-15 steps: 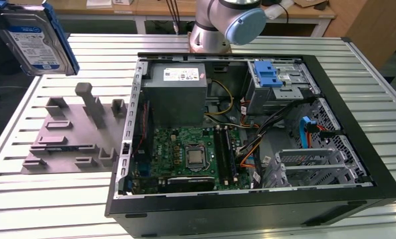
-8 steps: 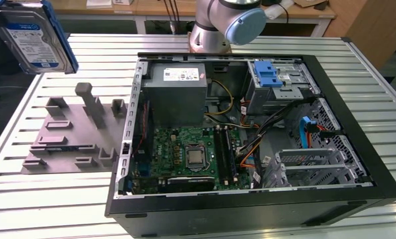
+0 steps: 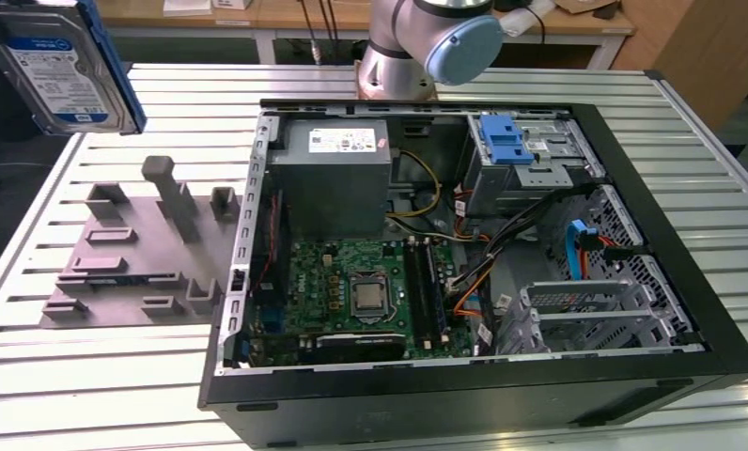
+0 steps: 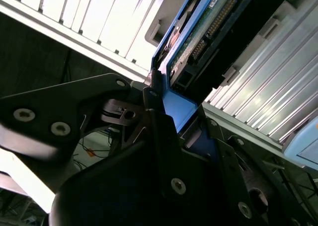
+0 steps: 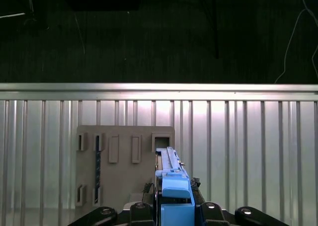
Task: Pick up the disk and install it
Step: 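Pick up the disk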
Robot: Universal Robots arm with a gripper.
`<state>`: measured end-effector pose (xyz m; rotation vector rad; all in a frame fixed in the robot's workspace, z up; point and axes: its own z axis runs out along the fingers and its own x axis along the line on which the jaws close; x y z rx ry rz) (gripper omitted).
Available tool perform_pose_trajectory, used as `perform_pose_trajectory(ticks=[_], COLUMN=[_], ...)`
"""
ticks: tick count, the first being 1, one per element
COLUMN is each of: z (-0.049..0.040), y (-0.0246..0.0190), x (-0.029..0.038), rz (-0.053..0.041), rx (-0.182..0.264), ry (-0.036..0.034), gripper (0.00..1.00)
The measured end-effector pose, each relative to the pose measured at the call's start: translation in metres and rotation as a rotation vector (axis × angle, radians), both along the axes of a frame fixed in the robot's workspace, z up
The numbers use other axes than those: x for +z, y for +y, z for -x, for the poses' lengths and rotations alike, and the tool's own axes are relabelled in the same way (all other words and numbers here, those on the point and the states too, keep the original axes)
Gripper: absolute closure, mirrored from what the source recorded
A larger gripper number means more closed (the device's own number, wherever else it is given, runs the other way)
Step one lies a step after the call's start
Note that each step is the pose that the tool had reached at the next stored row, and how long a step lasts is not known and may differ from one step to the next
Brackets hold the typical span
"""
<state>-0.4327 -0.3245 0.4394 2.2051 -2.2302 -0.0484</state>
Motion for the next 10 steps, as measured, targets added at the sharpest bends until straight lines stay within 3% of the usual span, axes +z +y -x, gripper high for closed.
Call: perform_pose_trajectory(ticks=[10], z=[0.0], y=[0.0], x=[0.0073], rz=[0.0], rx=[0.0], ry=[0.0], gripper=[0.64])
